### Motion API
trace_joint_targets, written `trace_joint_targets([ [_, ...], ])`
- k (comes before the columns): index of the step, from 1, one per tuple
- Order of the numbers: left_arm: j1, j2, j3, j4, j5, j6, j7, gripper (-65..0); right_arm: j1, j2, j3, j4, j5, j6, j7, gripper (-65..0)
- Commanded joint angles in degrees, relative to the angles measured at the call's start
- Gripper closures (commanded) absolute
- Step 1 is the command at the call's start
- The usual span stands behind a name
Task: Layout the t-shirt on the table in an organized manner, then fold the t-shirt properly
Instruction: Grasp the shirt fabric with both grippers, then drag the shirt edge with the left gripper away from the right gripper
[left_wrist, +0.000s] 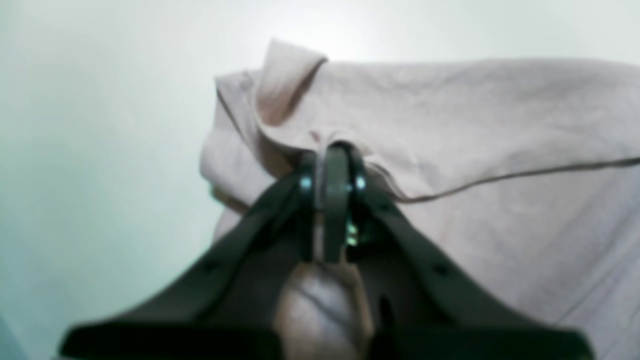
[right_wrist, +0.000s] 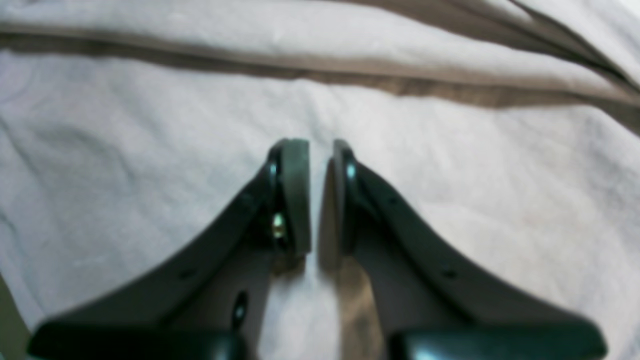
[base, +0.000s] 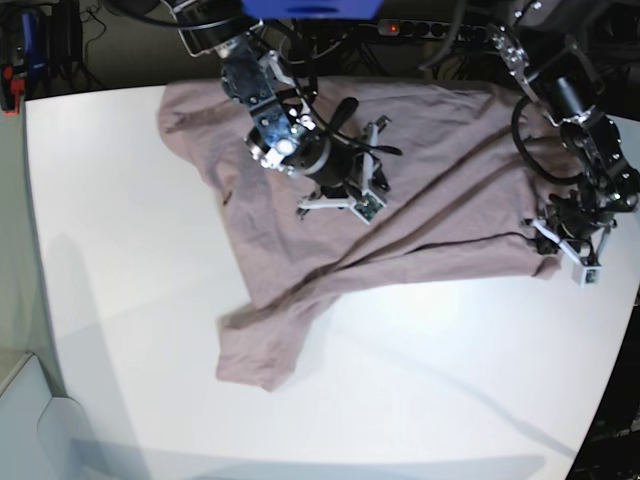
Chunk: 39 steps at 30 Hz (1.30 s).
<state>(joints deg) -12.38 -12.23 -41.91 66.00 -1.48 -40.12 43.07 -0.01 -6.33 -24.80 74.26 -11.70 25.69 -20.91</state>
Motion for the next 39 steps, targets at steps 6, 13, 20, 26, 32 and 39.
trace_joint_targets([
  [6, -3.7, -0.8, -0.2, 1.4, -0.9, 0.1, -1.1, -0.3, 0.6, 1.0, 0.1, 0.7, -0.5, -0.1, -0.8, -6.9],
  [13, -10.3, -0.9, -0.1, 0.6, -0.9, 0.1, -1.1, -0.3, 0.8, 1.1, 0.1, 0.6, -0.5, -0.1, -0.8, -6.9],
  [20, -15.9, -1.5, -0.2, -4.7, -0.7, 0.1, -1.2, -0.3, 0.7, 2.2, 0.1, 0.6, -0.5, -0.1, -0.8, -6.9],
  [26, -19.0, -3.4, -0.2, -13.8, -0.8, 0.1, -6.5, -0.3, 0.5, 2.4, 0.1, 0.6, -0.5, -0.1, -0.8, -6.9],
  [32, -21.9, -6.1, -0.4, -18.7, -1.4, 4.6, -7.9, -0.3, 0.4, 3.6, 0.2, 0.6, -0.5, -0.1, -0.9, -6.9],
  [39, -22.9, -6.7, -0.4, -19.0, -1.4, 8.6, -12.5, -0.4, -0.7, 3.5, 3.4, 0.9, -0.5, -0.1, -0.9, -6.9],
])
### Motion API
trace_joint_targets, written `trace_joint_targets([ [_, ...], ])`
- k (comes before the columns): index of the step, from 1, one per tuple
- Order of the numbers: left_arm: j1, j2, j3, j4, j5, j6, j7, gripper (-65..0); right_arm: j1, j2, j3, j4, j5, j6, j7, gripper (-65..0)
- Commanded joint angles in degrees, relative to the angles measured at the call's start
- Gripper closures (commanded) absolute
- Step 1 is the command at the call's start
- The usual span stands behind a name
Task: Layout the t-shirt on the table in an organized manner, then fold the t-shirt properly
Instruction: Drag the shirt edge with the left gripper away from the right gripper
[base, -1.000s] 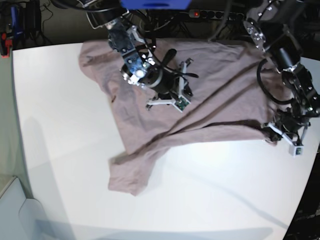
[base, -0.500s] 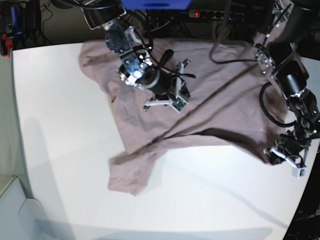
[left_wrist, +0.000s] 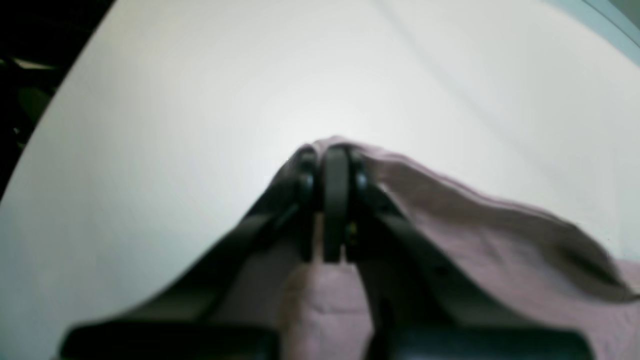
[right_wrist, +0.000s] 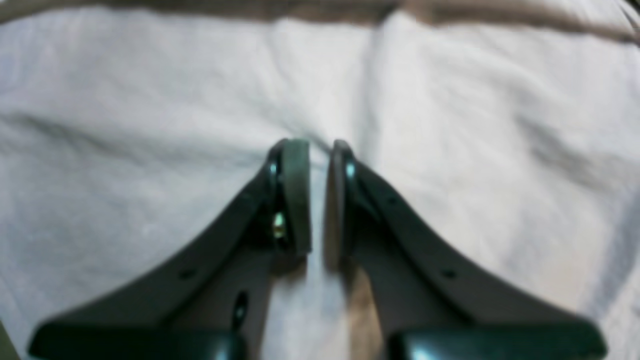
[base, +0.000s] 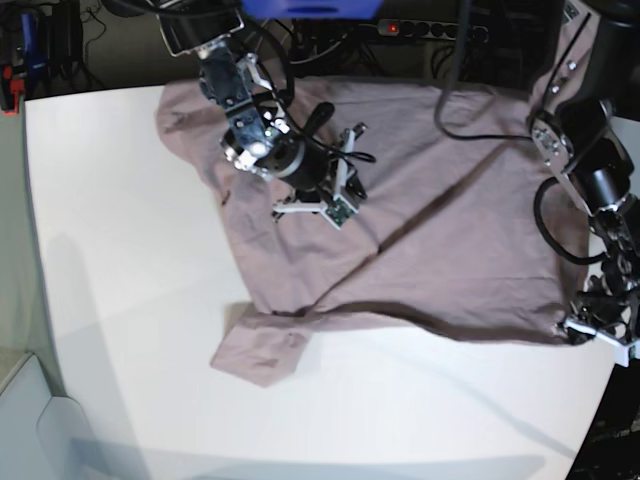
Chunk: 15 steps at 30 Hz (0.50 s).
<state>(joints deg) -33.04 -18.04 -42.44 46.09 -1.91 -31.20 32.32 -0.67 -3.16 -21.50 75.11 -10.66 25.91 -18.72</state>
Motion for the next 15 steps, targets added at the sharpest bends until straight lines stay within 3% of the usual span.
trace_joint_targets([
  [1, -2.3, -0.9, 0.1, 0.9, -0.9, -0.3, -1.8, -0.4, -0.1, 0.3, 0.1, 0.0, -1.5, -0.3, -3.0, -6.9],
  [10, -2.3, -0.9, 0.2, 0.9, -0.5, -0.3, -1.9, -1.4, -1.0, 0.4, 0.0, 0.1, -1.5, -0.3, -3.0, -6.9],
  [13, -2.3, -2.6, 0.1, 0.8, -0.9, 0.6, -1.9, -8.7, -1.6, 1.0, 0.0, 0.1, -1.5, -0.3, -3.0, -6.9],
  [15, -2.3, -3.1, 0.1, 0.8, -0.9, 4.1, -2.0, -15.2, -1.8, 1.2, 0.0, 0.1, -1.5, -0.3, -3.0, -6.9],
])
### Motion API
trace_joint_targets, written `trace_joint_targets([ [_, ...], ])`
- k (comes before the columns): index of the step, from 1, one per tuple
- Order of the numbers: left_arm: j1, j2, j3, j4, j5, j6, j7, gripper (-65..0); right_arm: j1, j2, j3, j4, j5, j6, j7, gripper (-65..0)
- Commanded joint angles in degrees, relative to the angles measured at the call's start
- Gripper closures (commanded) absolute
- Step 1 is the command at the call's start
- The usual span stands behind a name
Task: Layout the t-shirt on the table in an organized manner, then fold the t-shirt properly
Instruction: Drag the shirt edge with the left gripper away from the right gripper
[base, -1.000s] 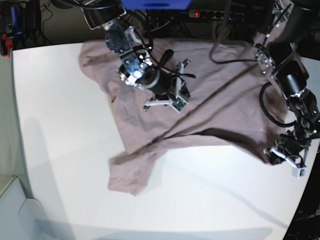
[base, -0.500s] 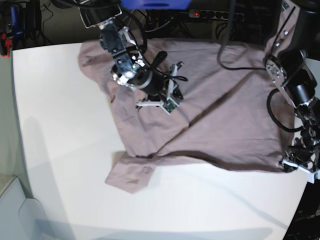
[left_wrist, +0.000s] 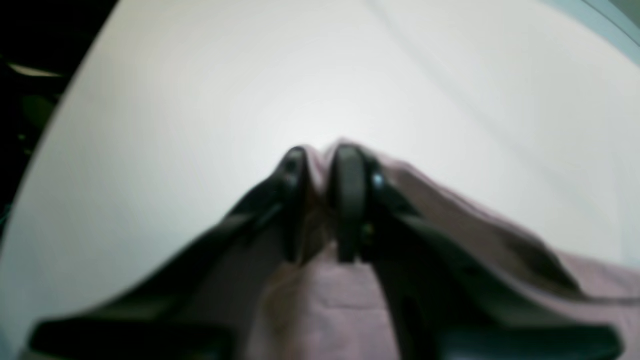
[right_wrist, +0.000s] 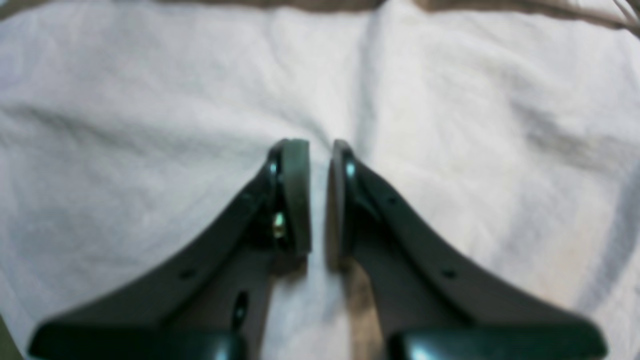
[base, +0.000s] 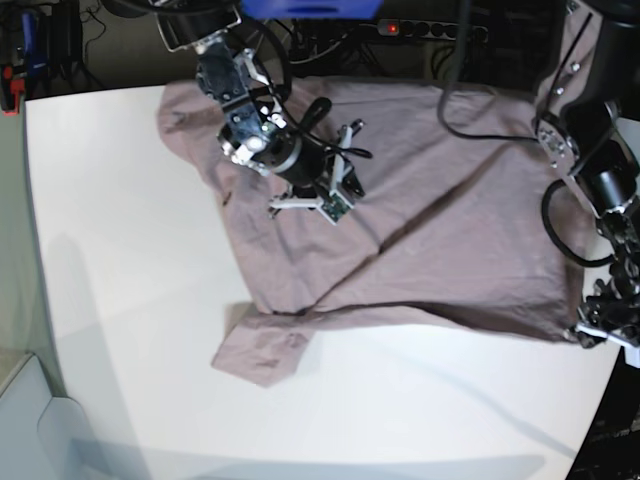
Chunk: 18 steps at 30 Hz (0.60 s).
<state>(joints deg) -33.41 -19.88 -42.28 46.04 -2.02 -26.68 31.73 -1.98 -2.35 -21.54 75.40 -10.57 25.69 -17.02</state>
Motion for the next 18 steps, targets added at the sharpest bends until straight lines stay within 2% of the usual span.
trace_joint_targets([
  [1, -2.0, -1.4, 0.0, 0.9, -0.8, 1.3, -1.4, -18.4, -0.4, 0.4, 0.0, -0.2, -1.6, -0.1, -4.7, -6.9],
  [4, -2.0, -1.4, 0.0, 0.9, -0.8, 5.0, -1.4, -23.7, -1.1, 0.6, 0.0, 0.0, -1.6, -0.1, -4.7, -6.9],
  [9, -1.6, -1.4, -0.1, 1.8, -2.5, 5.4, -0.6, -23.9, -2.6, 0.6, 0.0, 5.8, -1.7, -0.1, -4.7, -6.9],
  [13, 2.6, -1.4, 0.0, 8.2, -12.0, 5.4, 6.7, -23.8, -4.2, 1.4, 0.2, 11.8, -1.8, -0.1, -4.7, -6.9],
  [15, 7.3, -0.8, 0.2, 14.1, -17.5, 5.4, 10.9, -23.8, -5.5, 2.2, 1.1, 14.2, -1.8, -0.1, -4.7, -6.9],
  [17, 11.1, 1.2, 0.3, 19.1, -22.2, 5.4, 13.9, -21.1, -6.2, 2.2, 3.2, 16.1, -1.6, -0.1, -4.7, -6.9],
  [18, 13.6, 2.8, 0.3, 21.6, -24.0, 5.4, 15.1, -17.8, -6.7, 2.2, 4.6, 17.0, -1.6, -0.1, -4.7, -6.9],
])
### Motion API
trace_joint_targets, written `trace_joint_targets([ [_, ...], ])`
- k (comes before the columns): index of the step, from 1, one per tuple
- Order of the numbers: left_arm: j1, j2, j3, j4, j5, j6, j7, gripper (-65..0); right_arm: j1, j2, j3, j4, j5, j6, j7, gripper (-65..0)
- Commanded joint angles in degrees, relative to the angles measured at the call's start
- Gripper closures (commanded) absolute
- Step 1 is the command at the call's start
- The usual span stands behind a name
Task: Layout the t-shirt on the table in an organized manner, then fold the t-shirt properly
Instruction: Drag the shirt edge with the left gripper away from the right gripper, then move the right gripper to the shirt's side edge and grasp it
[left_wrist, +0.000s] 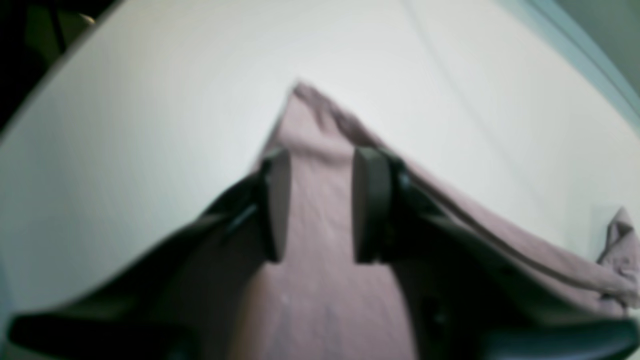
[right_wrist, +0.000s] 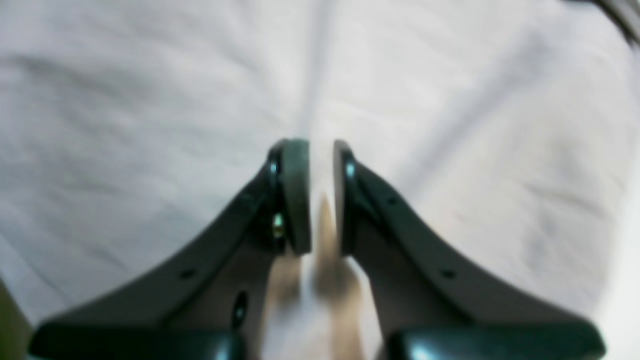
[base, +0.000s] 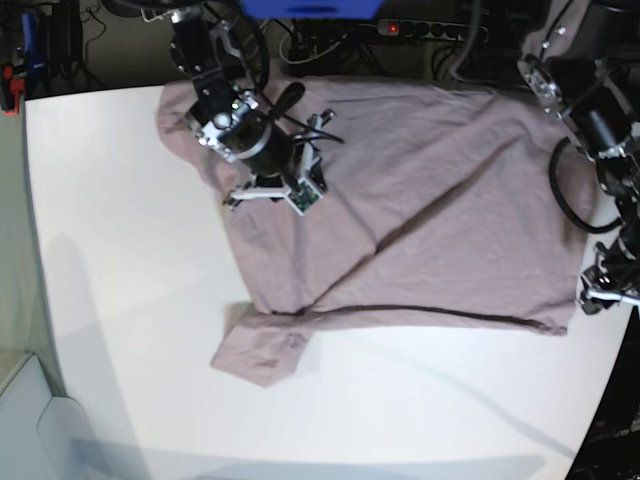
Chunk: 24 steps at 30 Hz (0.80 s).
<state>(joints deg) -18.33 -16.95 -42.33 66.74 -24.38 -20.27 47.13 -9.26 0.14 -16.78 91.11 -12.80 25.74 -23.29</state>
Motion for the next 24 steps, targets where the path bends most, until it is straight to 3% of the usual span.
trace_joint_targets([
  [1, 0.7, 1.2, 0.3, 3.1, -2.8, -1.0, 0.6, -14.0, 0.3, -0.3, 1.2, 2.0, 0.6, -0.1, 1.5, -6.9],
  [5, 7.4, 5.9, 2.9, 8.4, -4.0, -1.0, 1.0, 0.0, -0.9, -0.4, 6.8, 5.8, 0.6, -0.1, 1.5, -6.9],
  [11, 10.6, 5.9, 8.8, 1.7, -1.9, -1.0, -5.5, 0.0, -1.1, -1.5, 14.5, 10.6, 0.6, -0.1, -0.6, -7.4],
  [17, 8.4, 1.6, 9.1, -10.2, 1.0, -1.0, -11.3, 0.0, 0.9, -3.9, 21.6, 13.1, 0.6, -0.1, -8.5, -7.6],
  [24, 4.1, -5.5, 9.1, -20.3, 1.0, -9.0, -15.4, 0.0, 0.3, -3.9, 21.6, 15.9, 0.6, -0.1, -10.7, -16.4],
])
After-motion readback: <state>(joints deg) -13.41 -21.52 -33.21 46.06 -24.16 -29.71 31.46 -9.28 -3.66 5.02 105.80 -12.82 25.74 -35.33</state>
